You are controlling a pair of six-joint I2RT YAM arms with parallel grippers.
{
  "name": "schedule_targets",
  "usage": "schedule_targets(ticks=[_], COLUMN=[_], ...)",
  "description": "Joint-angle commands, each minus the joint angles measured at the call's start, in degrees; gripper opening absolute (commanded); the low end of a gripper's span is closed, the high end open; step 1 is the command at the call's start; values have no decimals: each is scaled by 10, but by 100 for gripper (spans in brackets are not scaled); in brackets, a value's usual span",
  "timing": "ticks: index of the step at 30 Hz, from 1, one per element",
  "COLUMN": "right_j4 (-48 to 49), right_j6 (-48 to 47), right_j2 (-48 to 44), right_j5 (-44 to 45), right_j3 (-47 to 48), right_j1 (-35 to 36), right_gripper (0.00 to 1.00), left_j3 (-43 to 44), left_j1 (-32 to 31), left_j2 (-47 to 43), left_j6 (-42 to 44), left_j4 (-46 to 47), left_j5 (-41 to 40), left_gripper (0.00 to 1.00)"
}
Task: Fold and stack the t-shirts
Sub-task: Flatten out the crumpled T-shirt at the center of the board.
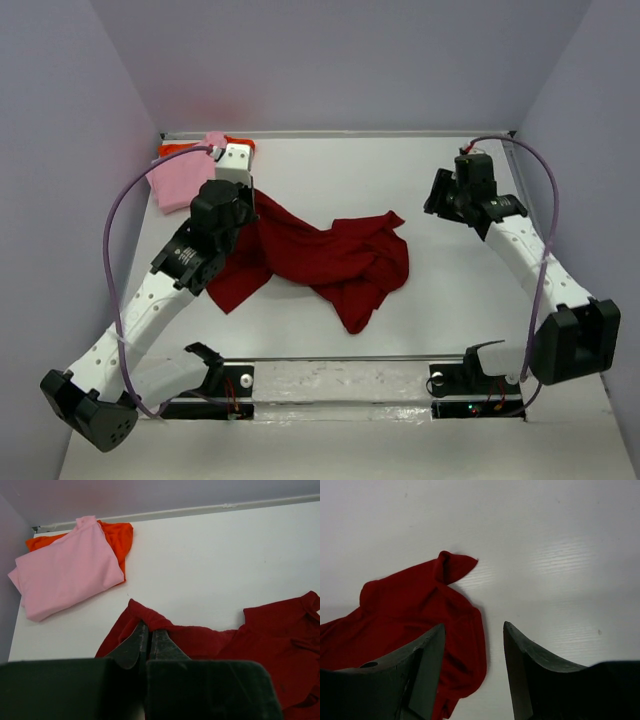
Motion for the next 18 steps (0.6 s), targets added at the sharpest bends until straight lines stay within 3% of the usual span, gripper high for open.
schedule_targets(ticks=[1, 9, 18], right_j4=[88, 114, 126], right_j6=[25, 38, 36], right_j2=[78, 262, 320], right_j5=[-44, -20, -40], right_j3=[-1, 79, 129], right_j1=[6, 11, 42], right_gripper=[56, 55, 53], left_j3=[-19, -42, -47], left_j1=[2, 2, 2], left_j2=[-27, -52, -45], left_j6=[7, 7, 4], left_j4=[63, 63, 64], left_j5=[-12, -21, -14], left_gripper=[0, 0, 0])
